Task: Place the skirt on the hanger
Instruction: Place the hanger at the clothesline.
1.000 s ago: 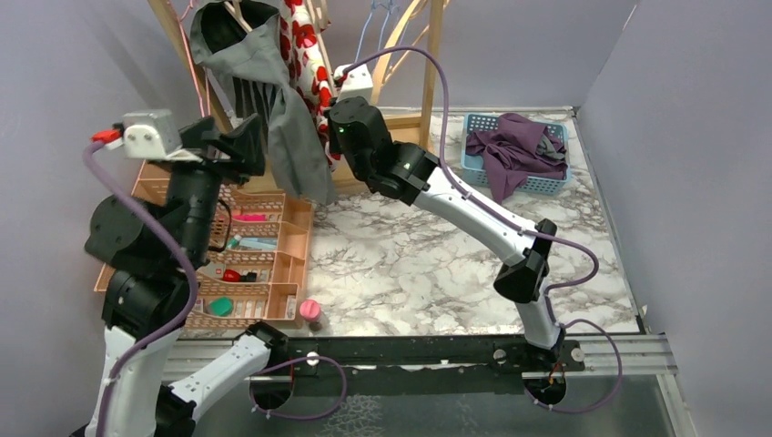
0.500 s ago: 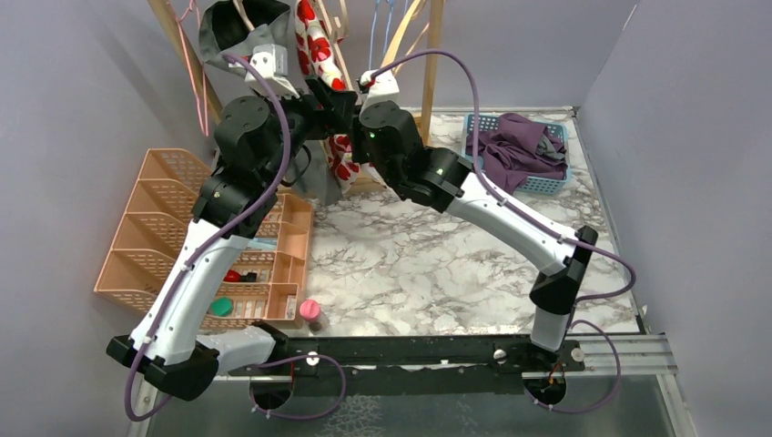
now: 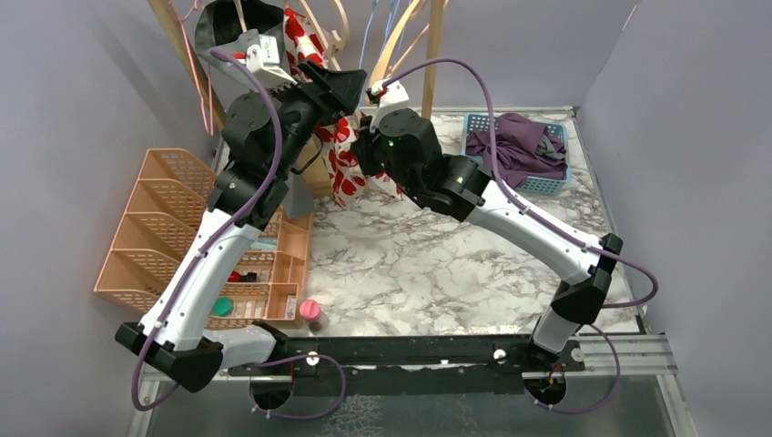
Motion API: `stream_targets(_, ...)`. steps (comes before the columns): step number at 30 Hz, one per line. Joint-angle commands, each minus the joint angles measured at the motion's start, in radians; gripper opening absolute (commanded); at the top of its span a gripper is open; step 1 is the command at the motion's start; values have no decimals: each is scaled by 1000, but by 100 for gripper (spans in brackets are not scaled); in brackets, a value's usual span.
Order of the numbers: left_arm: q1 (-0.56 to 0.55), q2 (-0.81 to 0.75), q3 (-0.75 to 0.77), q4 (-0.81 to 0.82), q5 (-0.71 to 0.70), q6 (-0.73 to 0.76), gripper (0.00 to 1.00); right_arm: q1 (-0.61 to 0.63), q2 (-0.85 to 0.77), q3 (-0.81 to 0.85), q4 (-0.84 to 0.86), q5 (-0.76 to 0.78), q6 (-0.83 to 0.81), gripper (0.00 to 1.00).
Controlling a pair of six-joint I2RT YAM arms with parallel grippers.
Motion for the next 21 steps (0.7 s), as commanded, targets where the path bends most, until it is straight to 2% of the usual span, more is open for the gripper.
stream_targets(1,7,21,-14,11,15,-82,62,5,-68,-15,114,-37,2,1)
stream_targets(14,7,-47,-82,-46,-110,-43,57,5,-100,-55,150,-40,-1,1)
stream_targets(18,7,-51,-94,-58,-99,-37,58,6,-108,-64,161,-47,-3,1)
stream_targets(21,7,-46,-113,-7,-58,-37,60,5,-115,-71,170,-69,-9,1)
